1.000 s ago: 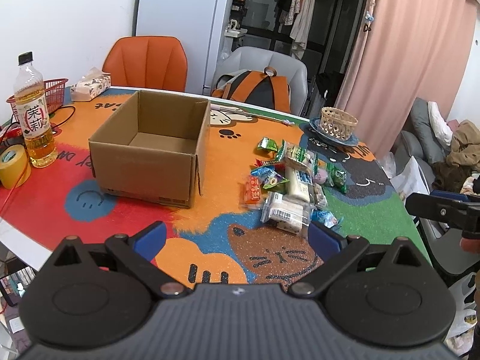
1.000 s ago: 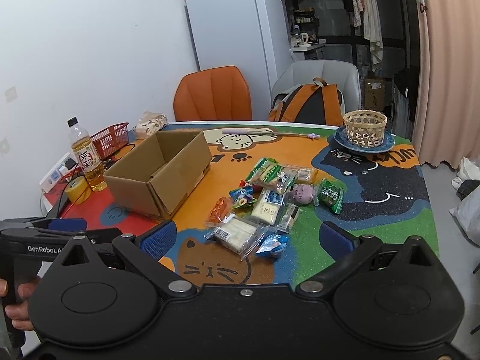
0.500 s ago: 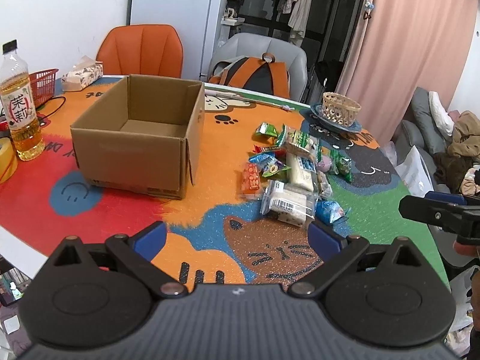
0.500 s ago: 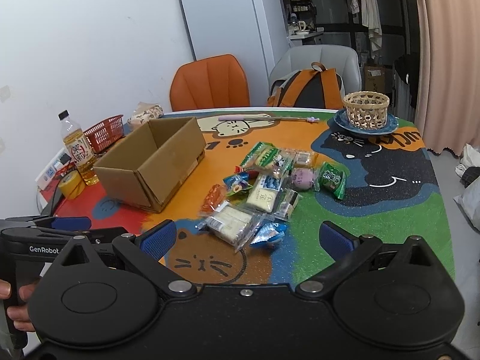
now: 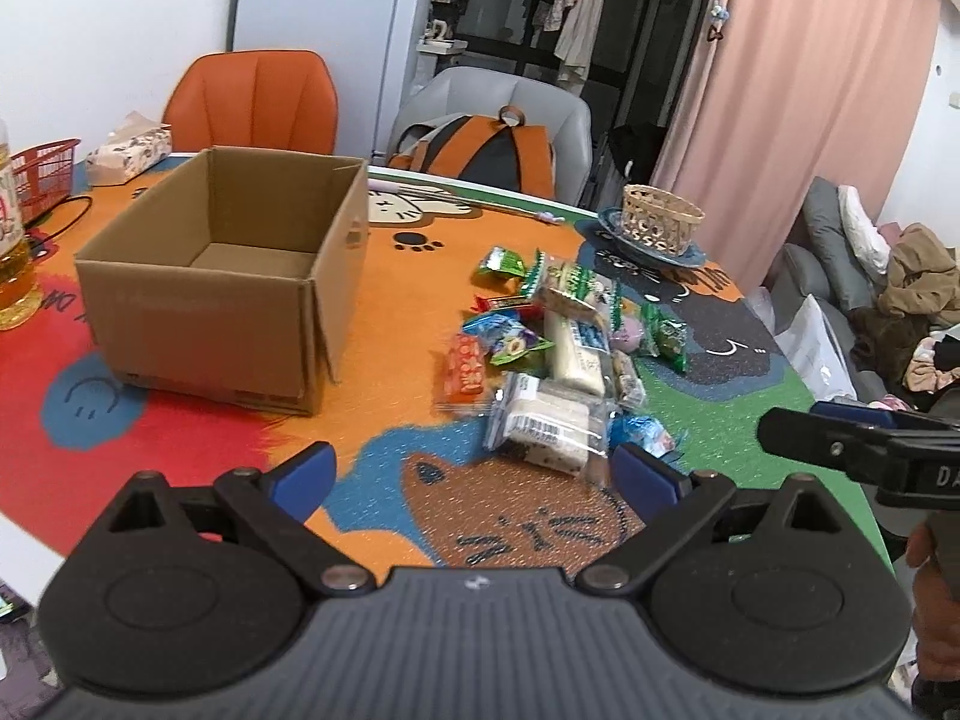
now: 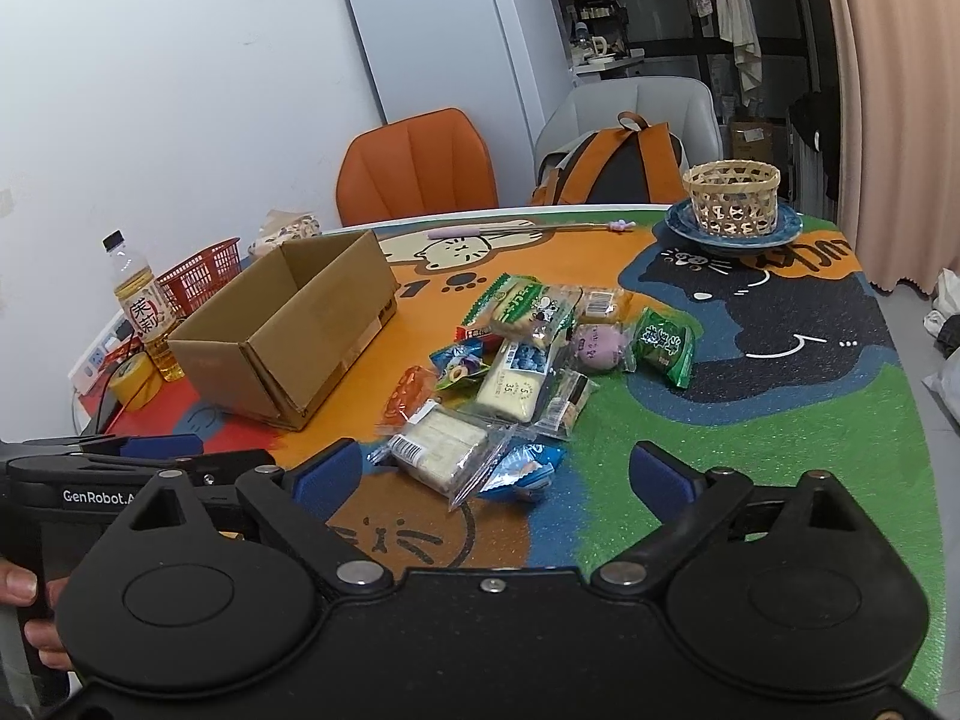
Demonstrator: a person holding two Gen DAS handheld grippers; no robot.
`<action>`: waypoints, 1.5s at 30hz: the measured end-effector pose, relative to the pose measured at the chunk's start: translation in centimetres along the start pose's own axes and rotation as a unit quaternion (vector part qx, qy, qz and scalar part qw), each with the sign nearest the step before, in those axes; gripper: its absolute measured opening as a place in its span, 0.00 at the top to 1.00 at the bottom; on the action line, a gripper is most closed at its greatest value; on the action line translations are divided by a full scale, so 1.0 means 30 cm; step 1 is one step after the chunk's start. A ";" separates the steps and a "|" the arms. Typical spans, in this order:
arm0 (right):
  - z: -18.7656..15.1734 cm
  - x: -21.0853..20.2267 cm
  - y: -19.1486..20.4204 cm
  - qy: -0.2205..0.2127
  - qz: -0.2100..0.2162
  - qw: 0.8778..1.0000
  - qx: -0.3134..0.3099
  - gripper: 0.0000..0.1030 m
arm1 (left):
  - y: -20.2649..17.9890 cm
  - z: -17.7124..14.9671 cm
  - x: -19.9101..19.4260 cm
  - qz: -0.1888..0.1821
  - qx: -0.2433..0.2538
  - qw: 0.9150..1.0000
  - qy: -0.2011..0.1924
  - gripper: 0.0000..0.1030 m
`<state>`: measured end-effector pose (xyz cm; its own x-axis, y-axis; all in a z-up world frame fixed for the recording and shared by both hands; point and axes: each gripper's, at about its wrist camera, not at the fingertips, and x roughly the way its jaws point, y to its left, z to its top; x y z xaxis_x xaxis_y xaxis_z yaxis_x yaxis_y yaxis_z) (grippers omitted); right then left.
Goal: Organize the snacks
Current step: 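Grasp the white bread pack with the left tool while the right grasps blue candy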
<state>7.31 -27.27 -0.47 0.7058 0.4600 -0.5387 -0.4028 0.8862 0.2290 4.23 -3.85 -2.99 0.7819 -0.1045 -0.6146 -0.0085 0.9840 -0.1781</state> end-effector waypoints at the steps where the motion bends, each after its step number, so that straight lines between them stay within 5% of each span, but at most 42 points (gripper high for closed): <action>1: -0.002 0.006 -0.003 0.001 0.001 1.000 0.000 0.12 | -0.003 -0.001 0.009 -0.003 0.001 1.000 0.000 0.05; 24: -0.028 0.213 -0.069 0.050 0.007 0.998 0.021 0.46 | -0.028 -0.007 0.208 -0.036 -0.007 0.999 0.024 0.31; 27: -0.032 0.239 -0.071 0.054 0.012 0.998 0.023 0.46 | -0.024 -0.008 0.218 -0.035 -0.009 0.999 0.028 0.31; 29: -0.033 0.259 -0.074 0.059 0.016 0.998 0.024 0.54 | -0.025 -0.004 0.224 -0.037 -0.009 0.999 0.029 0.31; 30: -0.034 0.270 -0.078 0.063 0.017 0.997 0.026 0.65 | -0.028 -0.002 0.228 -0.039 -0.008 0.999 0.029 0.31; 45: -0.041 0.243 -0.161 0.054 0.003 0.997 0.046 0.69 | -0.109 0.010 0.347 -0.042 0.012 0.998 0.050 0.19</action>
<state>13.69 -28.26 -6.50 0.6344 0.4618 -0.6199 -0.3491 0.8867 0.3032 12.58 -8.10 -8.58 0.7135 -0.1986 -0.6719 0.0692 0.9743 -0.2144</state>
